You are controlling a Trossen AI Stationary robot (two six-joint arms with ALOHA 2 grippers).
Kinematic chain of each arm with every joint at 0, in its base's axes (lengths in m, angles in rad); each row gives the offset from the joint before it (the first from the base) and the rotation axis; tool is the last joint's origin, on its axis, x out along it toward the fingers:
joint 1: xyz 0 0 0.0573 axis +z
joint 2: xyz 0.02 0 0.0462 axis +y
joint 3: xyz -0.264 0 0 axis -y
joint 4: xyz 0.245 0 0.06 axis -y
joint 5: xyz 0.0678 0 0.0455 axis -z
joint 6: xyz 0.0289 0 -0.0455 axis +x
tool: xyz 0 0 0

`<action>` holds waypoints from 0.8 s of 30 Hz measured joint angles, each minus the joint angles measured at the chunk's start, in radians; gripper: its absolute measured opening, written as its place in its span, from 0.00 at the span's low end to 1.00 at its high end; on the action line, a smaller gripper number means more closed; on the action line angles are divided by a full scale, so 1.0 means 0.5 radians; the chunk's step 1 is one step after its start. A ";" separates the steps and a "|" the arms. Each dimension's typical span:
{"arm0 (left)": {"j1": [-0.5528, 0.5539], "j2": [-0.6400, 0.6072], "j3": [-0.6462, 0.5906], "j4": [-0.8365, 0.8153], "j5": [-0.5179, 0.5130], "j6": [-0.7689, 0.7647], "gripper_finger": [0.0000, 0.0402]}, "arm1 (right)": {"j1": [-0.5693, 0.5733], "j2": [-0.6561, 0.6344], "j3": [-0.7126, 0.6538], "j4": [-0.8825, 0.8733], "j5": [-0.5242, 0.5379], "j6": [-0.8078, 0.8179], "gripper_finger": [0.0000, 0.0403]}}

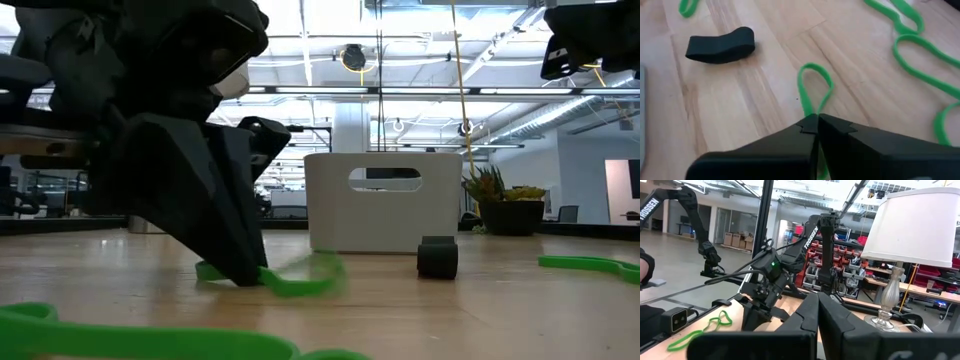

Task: Pick and place rubber bands into bin
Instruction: Put the green rubber band into the gray container

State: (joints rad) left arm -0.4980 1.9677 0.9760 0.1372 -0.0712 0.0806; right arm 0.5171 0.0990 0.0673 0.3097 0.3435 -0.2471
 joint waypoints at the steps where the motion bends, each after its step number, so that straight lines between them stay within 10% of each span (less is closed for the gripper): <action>1: -0.001 -0.015 -0.005 0.006 -0.009 0.034 0.03 | 0.000 0.000 0.000 -0.002 0.000 0.007 0.00; 11: -0.011 -0.602 -0.189 -0.114 -0.492 0.208 0.01 | 0.000 0.001 0.000 -0.015 0.000 0.019 0.00; 24: 0.068 -1.589 -1.359 1.022 -0.554 0.103 0.00 | 0.000 0.016 -0.001 -0.047 -0.003 -0.015 0.00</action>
State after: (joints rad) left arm -0.4641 1.1730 0.2967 0.6484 -0.3481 0.1320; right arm 0.5171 0.1068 0.0669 0.2860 0.3421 -0.2544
